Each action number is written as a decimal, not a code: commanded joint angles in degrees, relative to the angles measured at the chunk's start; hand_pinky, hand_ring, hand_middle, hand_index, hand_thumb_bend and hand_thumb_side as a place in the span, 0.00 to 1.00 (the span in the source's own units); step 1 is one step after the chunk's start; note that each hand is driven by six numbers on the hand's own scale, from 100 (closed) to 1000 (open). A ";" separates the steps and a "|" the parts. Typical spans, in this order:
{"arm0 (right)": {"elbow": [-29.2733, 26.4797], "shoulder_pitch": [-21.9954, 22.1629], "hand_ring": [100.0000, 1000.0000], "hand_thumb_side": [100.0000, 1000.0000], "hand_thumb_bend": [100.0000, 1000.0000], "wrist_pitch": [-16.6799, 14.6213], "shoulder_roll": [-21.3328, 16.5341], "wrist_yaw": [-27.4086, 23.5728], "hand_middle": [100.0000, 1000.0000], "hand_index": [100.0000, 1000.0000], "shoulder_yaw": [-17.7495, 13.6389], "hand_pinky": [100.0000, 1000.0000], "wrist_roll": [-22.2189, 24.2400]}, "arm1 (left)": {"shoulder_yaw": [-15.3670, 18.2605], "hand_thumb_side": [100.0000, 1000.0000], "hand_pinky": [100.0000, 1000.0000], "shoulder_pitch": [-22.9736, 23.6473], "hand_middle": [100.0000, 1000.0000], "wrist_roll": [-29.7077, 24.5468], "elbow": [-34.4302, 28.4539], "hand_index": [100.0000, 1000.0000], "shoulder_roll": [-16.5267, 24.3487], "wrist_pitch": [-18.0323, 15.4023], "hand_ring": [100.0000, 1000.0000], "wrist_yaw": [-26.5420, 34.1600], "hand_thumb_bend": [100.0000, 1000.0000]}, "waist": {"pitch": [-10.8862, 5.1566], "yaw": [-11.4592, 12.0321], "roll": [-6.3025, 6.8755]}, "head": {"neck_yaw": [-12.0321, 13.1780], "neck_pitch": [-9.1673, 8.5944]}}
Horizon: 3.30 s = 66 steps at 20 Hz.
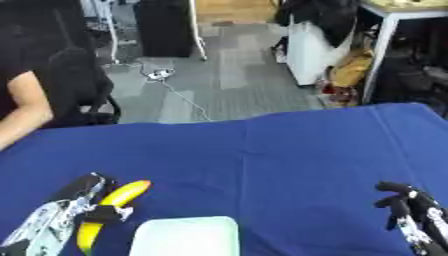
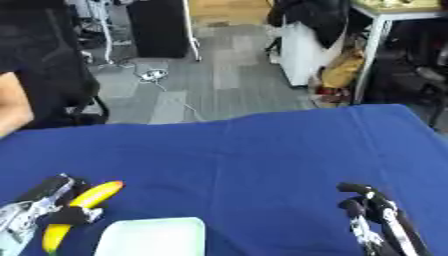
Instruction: Pick up objects on the table and place them in the box.
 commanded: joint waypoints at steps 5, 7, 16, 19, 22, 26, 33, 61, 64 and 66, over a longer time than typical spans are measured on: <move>-0.89 -0.62 0.61 0.78 0.00 0.05 -0.52 0.29 0.73 0.84 -0.53 0.32 -0.25 | 0.33 0.06 0.00 1.79 0.12 -0.41 -0.05 0.43 1.84 1.99 0.00 -0.22 0.00 | -1.51 0.46 -0.17 | 0.07 0.20; -0.80 -0.59 0.61 0.78 0.00 0.09 -0.53 0.26 0.73 0.84 -0.56 0.32 -0.34 | 0.46 0.11 0.00 2.30 0.07 0.25 -0.83 0.38 1.87 2.49 0.00 0.56 0.00 | -1.57 0.45 -0.17 | 0.02 0.21; -0.60 -0.47 0.61 0.79 0.00 0.19 -0.54 0.25 0.73 0.84 -0.62 0.32 -0.50 | 0.42 0.20 0.00 3.59 0.04 1.71 -4.19 0.33 2.10 3.42 0.00 2.68 0.00 | -1.70 0.67 -0.04 | -0.20 0.35; -0.55 -0.41 0.61 0.79 0.00 0.21 -0.53 0.24 0.73 0.84 -0.61 0.32 -0.49 | 0.46 0.20 0.00 3.84 0.04 2.02 -5.20 0.33 2.06 3.56 0.00 3.49 0.00 | -1.81 0.71 0.00 | -0.24 0.30; -0.53 -0.39 0.61 0.79 0.00 0.23 -0.56 0.21 0.73 0.84 -0.65 0.32 -0.53 | 0.60 0.24 0.00 3.99 0.03 2.64 -6.25 0.33 1.90 3.49 0.00 4.32 0.00 | -1.94 0.69 0.03 | -0.30 0.20; -0.46 -0.33 0.61 0.79 0.00 0.28 -0.56 0.22 0.73 0.84 -0.68 0.32 -0.55 | 0.81 0.19 0.00 4.09 0.01 3.19 -8.06 0.32 1.90 3.32 0.00 5.58 0.00 | -2.07 0.62 0.10 | -0.39 0.15; -0.36 -0.10 0.61 0.79 0.00 0.35 -0.62 0.19 0.73 0.84 -0.70 0.32 -0.56 | 1.41 0.18 0.00 3.76 0.00 3.01 -16.91 0.29 2.90 2.91 0.00 8.62 0.00 | -2.48 0.84 0.17 | -0.68 0.30; -0.18 0.10 0.61 0.79 0.00 0.32 -0.59 0.01 0.73 0.84 -0.56 0.32 -0.35 | -7.48 0.17 0.00 1.57 0.00 -9.11 -38.74 0.24 4.56 -1.36 0.00 11.10 0.00 | -4.12 1.47 0.86 | -1.11 1.03; -0.23 -0.06 0.61 0.79 0.00 0.29 -0.49 0.00 0.73 0.84 -0.49 0.32 -0.27 | -9.64 0.17 0.00 1.80 0.00 -10.45 -37.02 0.28 3.34 -2.60 0.00 10.53 0.00 | -3.93 1.19 0.82 | -0.98 0.91; -0.25 -0.12 0.61 0.79 0.00 0.29 -0.46 -0.02 0.73 0.84 -0.47 0.32 -0.26 | -10.48 0.17 0.00 1.97 0.06 -10.69 -35.87 0.32 2.74 -3.14 0.00 10.31 0.00 | -3.83 1.05 0.80 | -0.90 0.88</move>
